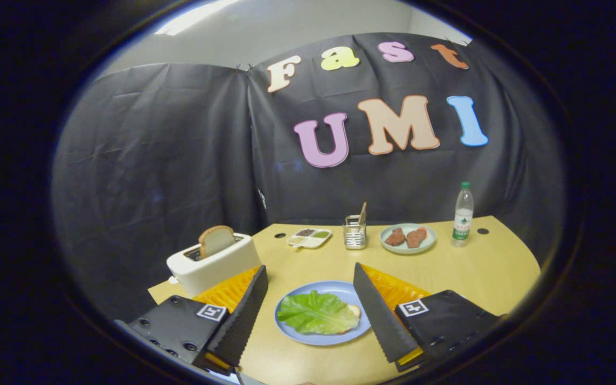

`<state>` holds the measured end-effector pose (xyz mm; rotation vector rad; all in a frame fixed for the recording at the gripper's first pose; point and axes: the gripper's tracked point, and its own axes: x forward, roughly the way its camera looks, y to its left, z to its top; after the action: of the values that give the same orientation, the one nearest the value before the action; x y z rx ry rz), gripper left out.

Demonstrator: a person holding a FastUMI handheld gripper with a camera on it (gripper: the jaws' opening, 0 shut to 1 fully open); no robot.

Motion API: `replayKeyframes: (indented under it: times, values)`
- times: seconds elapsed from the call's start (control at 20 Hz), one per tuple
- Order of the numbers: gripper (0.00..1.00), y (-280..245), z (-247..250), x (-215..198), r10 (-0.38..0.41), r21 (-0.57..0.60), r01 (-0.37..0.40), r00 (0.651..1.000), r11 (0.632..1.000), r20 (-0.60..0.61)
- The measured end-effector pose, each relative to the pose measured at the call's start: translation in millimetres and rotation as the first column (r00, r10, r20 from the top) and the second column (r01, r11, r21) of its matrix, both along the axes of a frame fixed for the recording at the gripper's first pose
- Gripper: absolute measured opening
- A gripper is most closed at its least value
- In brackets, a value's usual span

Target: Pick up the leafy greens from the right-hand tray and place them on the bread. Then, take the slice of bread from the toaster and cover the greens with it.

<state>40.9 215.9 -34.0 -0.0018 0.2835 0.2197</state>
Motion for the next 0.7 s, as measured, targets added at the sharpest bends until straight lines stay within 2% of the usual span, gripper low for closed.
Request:
replayKeyframes:
  times: [0.2,0.35,0.7]
  values:
    - [1.0,34.9,30.1,6.2,0.049,0.016,-0.05,0.998,0.999,0.05]
    - [1.0,54.9,39.4,11.6,0.076,-0.023,-0.075,0.995,0.997,0.057]
    - [1.0,114.9,21.8,29.6,0.155,-0.037,-0.155,0.988,0.987,0.002]
